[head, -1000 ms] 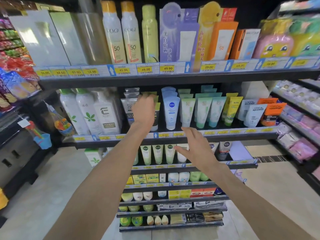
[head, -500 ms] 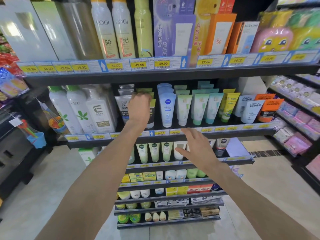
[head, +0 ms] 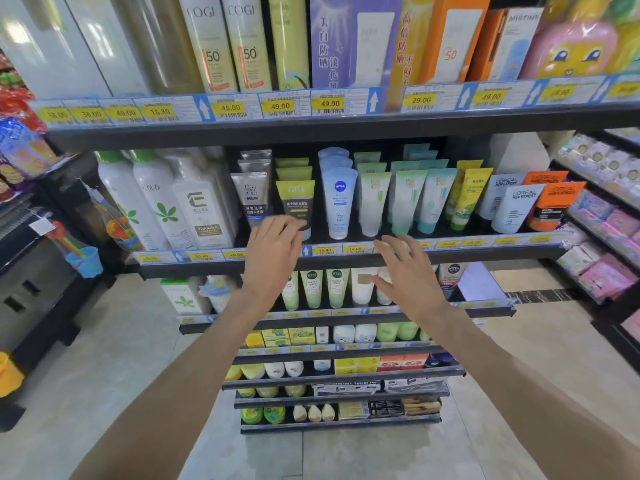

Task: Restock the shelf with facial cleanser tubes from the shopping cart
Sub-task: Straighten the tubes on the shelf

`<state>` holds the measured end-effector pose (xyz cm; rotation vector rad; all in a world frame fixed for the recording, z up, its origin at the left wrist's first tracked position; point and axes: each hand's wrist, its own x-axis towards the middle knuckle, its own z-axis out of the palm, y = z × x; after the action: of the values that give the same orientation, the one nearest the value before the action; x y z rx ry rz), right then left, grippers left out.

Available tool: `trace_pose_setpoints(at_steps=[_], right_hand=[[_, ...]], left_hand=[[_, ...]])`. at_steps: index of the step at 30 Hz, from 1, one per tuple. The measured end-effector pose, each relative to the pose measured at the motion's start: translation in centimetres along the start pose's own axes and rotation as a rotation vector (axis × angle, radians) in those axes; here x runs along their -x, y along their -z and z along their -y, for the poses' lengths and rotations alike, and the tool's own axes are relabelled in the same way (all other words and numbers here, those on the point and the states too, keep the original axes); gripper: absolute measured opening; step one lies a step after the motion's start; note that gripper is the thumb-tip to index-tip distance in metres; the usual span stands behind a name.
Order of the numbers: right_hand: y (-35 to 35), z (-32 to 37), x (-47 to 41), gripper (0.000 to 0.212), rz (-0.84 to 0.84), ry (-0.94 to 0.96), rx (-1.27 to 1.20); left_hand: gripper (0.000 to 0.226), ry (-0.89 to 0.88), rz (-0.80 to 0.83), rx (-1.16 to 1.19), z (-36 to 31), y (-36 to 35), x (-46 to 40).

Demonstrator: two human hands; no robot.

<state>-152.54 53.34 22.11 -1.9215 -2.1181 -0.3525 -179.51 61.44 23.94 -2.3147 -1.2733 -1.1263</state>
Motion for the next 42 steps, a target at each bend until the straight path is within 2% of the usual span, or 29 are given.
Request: trace_pose_setpoints(at_steps=[7,12,17,21,26,30,34,39,42], right_hand=[[-1.0,0.1,0.8,0.072,0.011,-0.02,-0.022],[-2.4,0.9,1.6,0.074,-0.005,-0.036,-0.064],[-4.1,1.7,1.9,0.076,-0.11,-0.064,-0.097],[-5.8,2.6,1.9,0.072,-0.183,-0.069,-0.122],[-9.1,5.2,3.3,0.056,-0.31,-0.085,-0.244],[-13.4,8.9,5.5,0.047,-0.219,-0.213,-0.542],[-18.1,11.5,5.7,0.044,-0.124,-0.28,-0.674],[-20.7,12.6,3.3,0.049,-0.068,-0.353,-0.685],[-21.4,12.8,1.8,0.054,-0.032,-0.372,-0.625]], left_hand=[[0.043,-0.05,0.15,-0.071,2.1,-1.3,5.2],[0.049,0.043,0.158,-0.068,1.1,-1.4,7.2],[0.042,0.29,0.042,0.058,-0.2,-2.8,11.8],[0.039,0.539,0.069,0.183,0.1,-6.4,15.0],[0.036,0.68,0.045,0.244,0.9,-11.6,17.6],[0.034,0.765,-0.048,0.187,0.4,-14.7,18.2],[0.038,0.808,-0.115,0.114,0.5,-17.2,18.5],[0.06,0.898,-0.152,0.12,0.1,-19.3,18.3],[0.062,0.977,-0.189,0.168,0.0,-19.6,17.1]])
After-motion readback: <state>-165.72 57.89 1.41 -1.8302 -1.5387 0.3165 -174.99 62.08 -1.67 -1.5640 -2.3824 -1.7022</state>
